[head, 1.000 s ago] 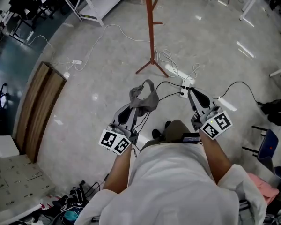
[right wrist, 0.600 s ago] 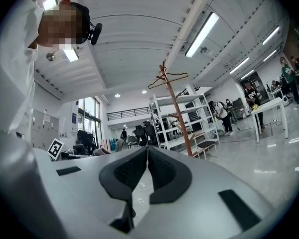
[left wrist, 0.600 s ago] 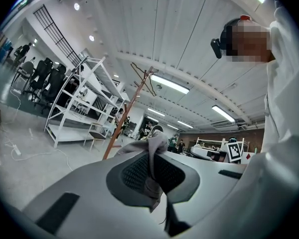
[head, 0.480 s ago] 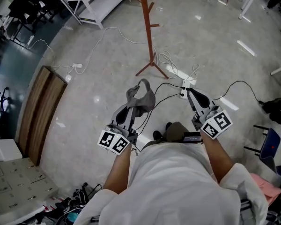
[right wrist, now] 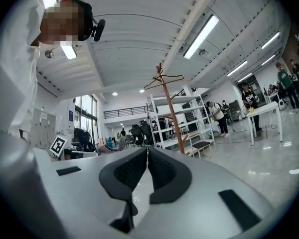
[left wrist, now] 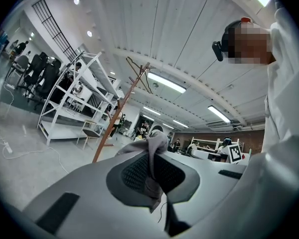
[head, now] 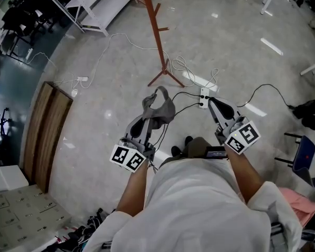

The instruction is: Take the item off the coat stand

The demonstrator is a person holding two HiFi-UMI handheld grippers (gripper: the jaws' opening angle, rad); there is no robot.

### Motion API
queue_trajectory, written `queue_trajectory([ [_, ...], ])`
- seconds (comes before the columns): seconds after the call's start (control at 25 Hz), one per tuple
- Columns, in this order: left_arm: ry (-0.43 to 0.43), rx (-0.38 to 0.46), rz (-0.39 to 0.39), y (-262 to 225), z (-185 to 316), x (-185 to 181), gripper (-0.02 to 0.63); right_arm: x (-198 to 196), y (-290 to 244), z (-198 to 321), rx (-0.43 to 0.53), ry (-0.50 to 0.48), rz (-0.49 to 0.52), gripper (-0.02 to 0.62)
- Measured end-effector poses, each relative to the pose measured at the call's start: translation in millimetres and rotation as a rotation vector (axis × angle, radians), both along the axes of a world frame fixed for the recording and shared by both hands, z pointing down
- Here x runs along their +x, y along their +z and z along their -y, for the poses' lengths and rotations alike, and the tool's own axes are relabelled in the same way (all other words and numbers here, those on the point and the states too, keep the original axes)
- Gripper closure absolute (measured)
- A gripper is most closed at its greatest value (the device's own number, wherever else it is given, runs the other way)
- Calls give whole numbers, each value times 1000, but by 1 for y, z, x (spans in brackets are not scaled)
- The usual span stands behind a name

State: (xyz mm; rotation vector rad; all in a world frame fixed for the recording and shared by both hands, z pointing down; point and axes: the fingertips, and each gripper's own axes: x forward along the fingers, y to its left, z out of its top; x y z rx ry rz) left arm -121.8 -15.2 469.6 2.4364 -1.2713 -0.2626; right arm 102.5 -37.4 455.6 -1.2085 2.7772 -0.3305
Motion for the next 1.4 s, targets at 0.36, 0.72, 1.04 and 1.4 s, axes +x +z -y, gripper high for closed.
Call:
queue_trajectory([
  [0.36,17,-17,-9,5,2,3,580,0,5,2,-14,11,-6,569],
  [0.72,12,-14,-16,9,-1,-4,580,-8,-3,-5,52,15,-47,572],
  [1.04,-5,-23,-38,17,-8,-9,580,-3,5,-14,17,27,-37,571],
  [1.4,-48,-54,-52,30,-38,-41,580,-41,17,-11,-11,-28,-27,571],
])
